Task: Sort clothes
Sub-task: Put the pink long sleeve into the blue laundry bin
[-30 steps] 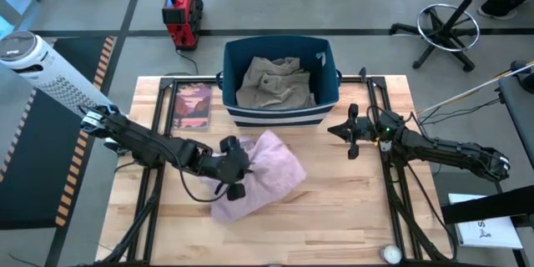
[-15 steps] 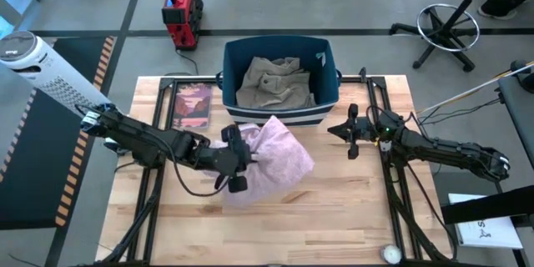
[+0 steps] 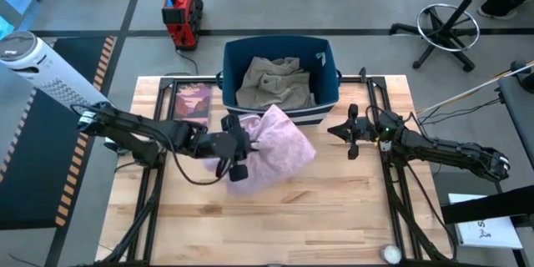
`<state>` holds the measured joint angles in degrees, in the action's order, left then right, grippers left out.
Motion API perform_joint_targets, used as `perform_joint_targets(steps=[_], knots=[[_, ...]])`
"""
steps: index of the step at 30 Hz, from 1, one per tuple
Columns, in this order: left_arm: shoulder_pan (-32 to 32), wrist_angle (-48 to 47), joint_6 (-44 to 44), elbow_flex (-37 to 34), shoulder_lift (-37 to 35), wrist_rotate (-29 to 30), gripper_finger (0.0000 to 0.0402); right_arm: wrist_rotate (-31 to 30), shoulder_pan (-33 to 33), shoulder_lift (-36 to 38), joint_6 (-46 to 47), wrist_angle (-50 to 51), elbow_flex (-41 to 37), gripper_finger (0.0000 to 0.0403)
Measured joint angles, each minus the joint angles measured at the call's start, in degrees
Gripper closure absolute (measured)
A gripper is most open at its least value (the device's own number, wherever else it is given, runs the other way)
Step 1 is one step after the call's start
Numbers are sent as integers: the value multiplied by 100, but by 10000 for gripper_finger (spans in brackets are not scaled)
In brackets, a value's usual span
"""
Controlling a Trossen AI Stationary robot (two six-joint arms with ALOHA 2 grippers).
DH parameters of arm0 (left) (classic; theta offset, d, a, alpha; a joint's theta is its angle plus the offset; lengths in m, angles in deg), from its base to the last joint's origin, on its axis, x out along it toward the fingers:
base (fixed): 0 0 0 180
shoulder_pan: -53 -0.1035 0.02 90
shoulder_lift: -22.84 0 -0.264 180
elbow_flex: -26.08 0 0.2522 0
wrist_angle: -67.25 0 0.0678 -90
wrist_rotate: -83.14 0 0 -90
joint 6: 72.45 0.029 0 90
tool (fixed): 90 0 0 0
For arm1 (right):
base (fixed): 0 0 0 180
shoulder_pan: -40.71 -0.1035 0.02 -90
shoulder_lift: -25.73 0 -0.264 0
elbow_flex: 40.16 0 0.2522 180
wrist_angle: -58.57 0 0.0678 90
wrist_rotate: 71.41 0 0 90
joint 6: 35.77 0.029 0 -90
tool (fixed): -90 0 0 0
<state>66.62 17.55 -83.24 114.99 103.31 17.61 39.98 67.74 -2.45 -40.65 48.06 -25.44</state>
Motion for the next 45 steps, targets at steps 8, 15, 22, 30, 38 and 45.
perform_joint_targets(steps=[8,15,22,30,38,45], knots=[[-231,134,209,2,-133,-4,375,0,0,0,0,9,0,403],[-457,271,413,15,-173,-205,376,1,-2,0,0,20,0,403],[-741,385,620,15,-175,-313,376,0,0,0,0,31,0,403],[-1180,690,942,15,-182,-435,376,0,0,0,0,42,0,403],[-1725,1100,1223,15,-184,-735,376,0,-2,0,-2,46,0,403],[-2156,1444,1478,15,-184,-735,376,0,-1,0,-24,46,0,403]])
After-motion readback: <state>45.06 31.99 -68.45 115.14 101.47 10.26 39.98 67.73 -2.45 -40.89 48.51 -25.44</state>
